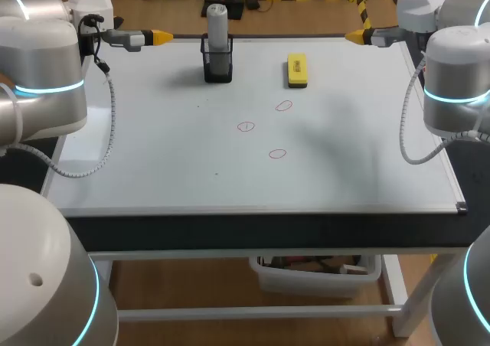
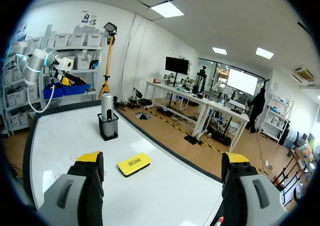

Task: Pick up the inspection probe, press it on each red-marked spot on the whiteboard one by one, put down the probe, pick up the eraser, and wipe off all the red marks.

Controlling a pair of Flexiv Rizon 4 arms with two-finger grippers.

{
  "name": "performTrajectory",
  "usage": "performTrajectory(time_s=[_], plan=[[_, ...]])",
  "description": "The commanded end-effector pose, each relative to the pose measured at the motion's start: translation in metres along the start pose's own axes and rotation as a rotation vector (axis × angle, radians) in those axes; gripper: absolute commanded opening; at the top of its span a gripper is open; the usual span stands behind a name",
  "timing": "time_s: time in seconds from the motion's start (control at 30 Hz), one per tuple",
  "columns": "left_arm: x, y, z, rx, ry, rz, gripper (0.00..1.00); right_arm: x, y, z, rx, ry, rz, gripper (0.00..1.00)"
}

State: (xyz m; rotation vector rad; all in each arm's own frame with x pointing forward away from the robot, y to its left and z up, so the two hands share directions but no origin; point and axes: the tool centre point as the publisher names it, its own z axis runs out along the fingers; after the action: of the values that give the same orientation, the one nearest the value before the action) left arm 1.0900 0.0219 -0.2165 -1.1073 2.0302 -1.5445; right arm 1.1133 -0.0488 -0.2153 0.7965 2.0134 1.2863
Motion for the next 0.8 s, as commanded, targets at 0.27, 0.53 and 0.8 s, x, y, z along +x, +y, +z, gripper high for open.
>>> performTrajectory(time_s=[0.27, 0.53, 0.8], plan=[[-0.001, 0.0, 0.0, 0.001, 0.002, 0.0, 1.0, 0.0, -0.001, 0.0, -0.002, 0.0, 0.0, 1.0], [-0.001, 0.0, 0.0, 0.001, 0.002, 0.0, 1.0, 0.0, -0.001, 0.0, -0.002, 0.0, 0.0, 1.0], [-0.005, 0.006, 0.02, 0.032, 0.144, 0.115, 1.0, 0.0, -0.001, 0.0, -0.002, 0.0, 0.0, 1.0]])
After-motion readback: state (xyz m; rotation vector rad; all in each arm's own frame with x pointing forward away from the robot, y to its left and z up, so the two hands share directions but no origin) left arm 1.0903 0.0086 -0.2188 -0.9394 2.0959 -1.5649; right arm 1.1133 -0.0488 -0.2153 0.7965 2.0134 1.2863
